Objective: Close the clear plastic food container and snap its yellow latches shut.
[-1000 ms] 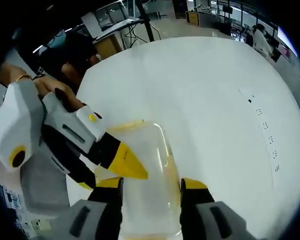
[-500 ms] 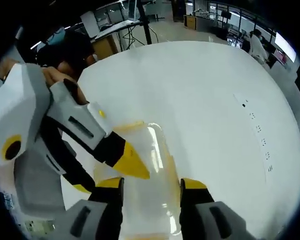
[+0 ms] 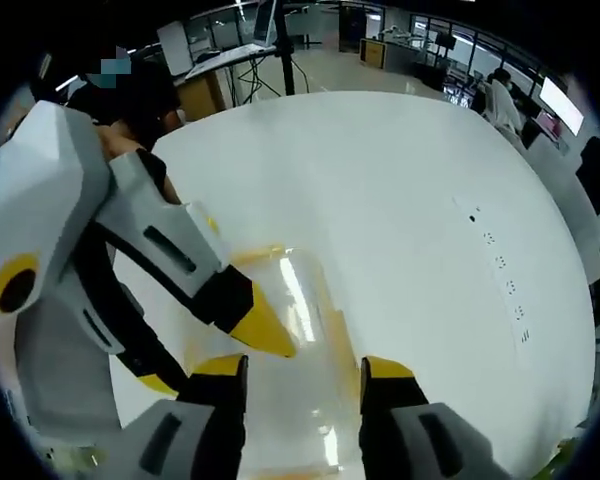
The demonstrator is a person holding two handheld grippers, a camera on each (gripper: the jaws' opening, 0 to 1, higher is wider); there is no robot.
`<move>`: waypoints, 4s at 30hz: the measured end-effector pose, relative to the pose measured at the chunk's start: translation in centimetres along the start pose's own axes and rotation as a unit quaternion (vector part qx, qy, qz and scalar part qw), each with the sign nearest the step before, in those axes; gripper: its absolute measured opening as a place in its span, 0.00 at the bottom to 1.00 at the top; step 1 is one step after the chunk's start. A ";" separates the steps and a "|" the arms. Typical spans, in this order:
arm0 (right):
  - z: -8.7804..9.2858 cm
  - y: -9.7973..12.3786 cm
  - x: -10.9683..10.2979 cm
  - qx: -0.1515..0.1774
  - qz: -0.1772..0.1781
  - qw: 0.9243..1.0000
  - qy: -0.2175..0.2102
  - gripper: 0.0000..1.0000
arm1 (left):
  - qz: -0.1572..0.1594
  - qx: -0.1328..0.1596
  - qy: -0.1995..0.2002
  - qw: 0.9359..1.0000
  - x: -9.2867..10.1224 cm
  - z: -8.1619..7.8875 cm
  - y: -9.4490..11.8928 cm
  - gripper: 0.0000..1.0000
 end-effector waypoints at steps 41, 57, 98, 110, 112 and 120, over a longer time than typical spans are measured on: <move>0.4 1.7 -0.2 0.070 0.069 0.992 -0.075 0.48 | -0.059 0.049 0.127 0.989 -1.6 -0.1 3.5 0.53; 1.7 2.6 -0.7 0.084 0.086 0.987 -0.106 0.46 | -0.080 0.047 0.154 0.984 -2.5 1.1 4.2 0.52; 6.9 4.6 -1.1 0.100 0.123 0.967 -0.200 0.46 | -0.117 0.059 0.293 0.947 -4.0 4.3 5.2 0.48; 7.5 4.2 -1.7 0.119 0.110 0.956 -0.246 0.42 | -0.115 0.060 0.316 0.940 -3.8 4.8 4.8 0.47; 7.5 4.2 -1.8 0.122 0.109 0.955 -0.249 0.42 | -0.112 0.061 0.317 0.940 -3.8 4.8 4.7 0.46; 7.4 4.0 -1.9 0.130 0.106 0.954 -0.249 0.41 | -0.108 0.063 0.329 0.936 -3.8 4.9 4.6 0.43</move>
Point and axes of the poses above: the point that each gripper's makers call its tool centre point, and the gripper's own axes: y roughly backward along the fingers, x roughly to its right, z roughly out of its underside, the point moved 3 cm from there along y, roughly backward along the fingers, and after that the axes turned 9 degrees about x, right-handed, at the moved point
